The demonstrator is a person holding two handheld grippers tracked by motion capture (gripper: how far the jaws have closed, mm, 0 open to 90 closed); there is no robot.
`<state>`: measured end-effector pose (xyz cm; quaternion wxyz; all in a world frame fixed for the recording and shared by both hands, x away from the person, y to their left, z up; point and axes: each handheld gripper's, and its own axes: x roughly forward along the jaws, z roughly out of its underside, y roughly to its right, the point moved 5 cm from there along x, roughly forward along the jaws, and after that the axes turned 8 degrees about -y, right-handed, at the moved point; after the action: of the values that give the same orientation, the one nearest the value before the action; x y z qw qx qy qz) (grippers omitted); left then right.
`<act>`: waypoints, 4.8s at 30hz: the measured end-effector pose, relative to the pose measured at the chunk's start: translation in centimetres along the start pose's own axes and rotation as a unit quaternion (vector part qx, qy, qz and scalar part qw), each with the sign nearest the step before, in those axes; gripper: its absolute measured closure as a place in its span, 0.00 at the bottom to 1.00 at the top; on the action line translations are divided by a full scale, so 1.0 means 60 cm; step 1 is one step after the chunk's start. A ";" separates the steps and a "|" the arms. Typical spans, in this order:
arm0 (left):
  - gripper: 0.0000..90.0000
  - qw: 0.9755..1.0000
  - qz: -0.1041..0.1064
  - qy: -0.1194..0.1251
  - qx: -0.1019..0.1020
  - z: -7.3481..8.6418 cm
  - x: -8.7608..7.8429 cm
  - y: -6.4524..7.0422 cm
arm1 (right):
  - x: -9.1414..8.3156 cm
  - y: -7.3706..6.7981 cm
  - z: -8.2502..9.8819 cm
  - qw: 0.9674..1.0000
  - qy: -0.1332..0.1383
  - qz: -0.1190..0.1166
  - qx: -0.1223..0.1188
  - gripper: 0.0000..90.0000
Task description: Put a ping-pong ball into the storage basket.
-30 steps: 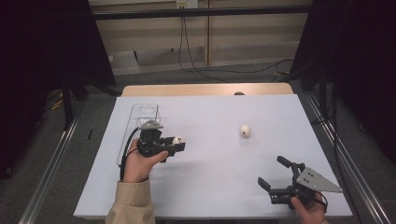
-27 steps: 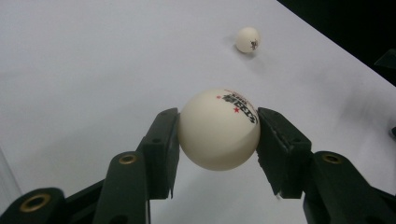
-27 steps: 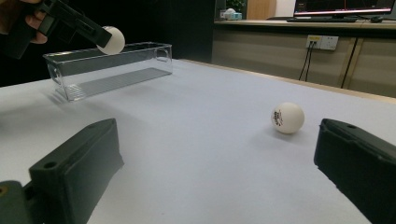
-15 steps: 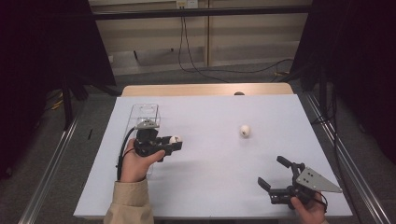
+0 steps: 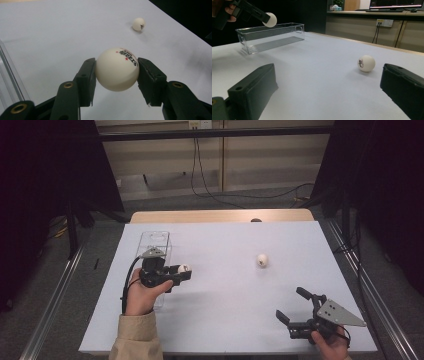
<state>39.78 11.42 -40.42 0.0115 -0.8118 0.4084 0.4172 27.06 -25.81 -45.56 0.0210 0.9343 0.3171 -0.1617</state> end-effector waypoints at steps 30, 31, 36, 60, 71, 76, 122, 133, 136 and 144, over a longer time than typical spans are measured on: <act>0.57 1.000 -0.015 0.010 -0.012 0.006 -0.018 -0.021 | 0.001 -0.001 0.000 1.000 -0.001 -0.002 -0.002 0.00; 0.57 1.000 -0.015 0.010 -0.012 0.006 -0.019 -0.021 | 0.000 -0.001 0.000 1.000 -0.001 -0.002 -0.002 0.00; 0.57 1.000 -0.019 0.010 -0.012 0.006 -0.022 -0.024 | 0.001 -0.001 0.000 1.000 0.000 -0.001 -0.002 0.00; 0.57 0.999 -0.035 0.016 -0.018 0.010 -0.034 -0.037 | 0.001 -0.001 0.000 1.000 0.000 -0.002 -0.002 0.00; 0.57 0.999 -0.042 0.020 -0.018 0.013 -0.040 -0.045 | 0.001 -0.001 0.000 1.000 0.000 -0.002 -0.002 0.00; 0.57 0.999 -0.045 0.020 -0.020 0.014 -0.042 -0.048 | 0.001 -0.001 0.000 1.000 0.000 -0.002 -0.002 0.00; 0.57 0.996 -0.077 0.025 -0.030 0.023 -0.057 -0.071 | 0.001 -0.002 0.000 1.000 0.000 -0.004 -0.002 0.00; 0.57 0.995 -0.084 0.028 -0.035 0.027 -0.059 -0.078 | 0.001 -0.002 0.000 1.000 0.000 -0.005 -0.003 0.00; 0.57 0.995 -0.087 0.025 -0.034 0.028 -0.060 -0.081 | 0.001 -0.002 0.000 1.000 0.000 -0.005 -0.002 0.00; 0.57 0.994 -0.099 0.026 -0.037 0.030 -0.064 -0.086 | 0.001 -0.002 0.000 1.000 0.000 -0.004 -0.003 0.00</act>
<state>40.79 17.99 -40.64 0.0125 -0.8587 0.3104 0.4076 27.04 -25.67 -45.56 0.0228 0.9329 0.3214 -0.1608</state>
